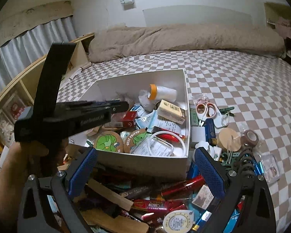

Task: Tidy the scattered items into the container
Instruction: 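Open the left tool to drop the clear scissors into the box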

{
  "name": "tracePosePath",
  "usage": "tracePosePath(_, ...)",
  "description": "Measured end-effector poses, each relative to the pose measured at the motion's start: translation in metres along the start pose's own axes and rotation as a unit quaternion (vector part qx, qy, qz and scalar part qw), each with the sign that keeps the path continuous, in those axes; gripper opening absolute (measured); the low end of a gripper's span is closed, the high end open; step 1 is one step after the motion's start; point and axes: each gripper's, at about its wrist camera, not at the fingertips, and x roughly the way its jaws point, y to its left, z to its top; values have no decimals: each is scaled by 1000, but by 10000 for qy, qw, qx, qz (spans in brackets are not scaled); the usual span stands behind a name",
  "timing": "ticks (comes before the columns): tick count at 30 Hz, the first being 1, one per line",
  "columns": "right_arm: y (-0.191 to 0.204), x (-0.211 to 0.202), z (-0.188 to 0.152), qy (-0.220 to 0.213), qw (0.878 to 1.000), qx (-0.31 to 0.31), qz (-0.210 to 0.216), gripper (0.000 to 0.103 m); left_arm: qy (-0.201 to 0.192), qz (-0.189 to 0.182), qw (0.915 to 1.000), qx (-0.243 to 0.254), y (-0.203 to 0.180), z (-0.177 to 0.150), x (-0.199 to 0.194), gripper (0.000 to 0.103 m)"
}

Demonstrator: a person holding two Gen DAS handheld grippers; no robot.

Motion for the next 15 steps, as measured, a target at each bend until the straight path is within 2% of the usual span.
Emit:
tracePosePath(1, -1, -1, 0, -6, 10000, 20, -2, 100, -18, 45, 10000, -8, 0, 1, 0, 50)
tracePosePath(2, -2, -2, -1, -15, 10000, 36, -5, 100, -68, 101, 9999, -7, 0, 1, -2, 64)
tracePosePath(12, -7, -15, -1, -126, 9997, 186, 19, 100, -160, 312, 9994, -18, 8, -13, -29, 65)
tracePosePath(15, -3, -21, -2, -164, 9997, 164, 23, 100, -237, 361, 9991, -33, 7, -19, -41, 71)
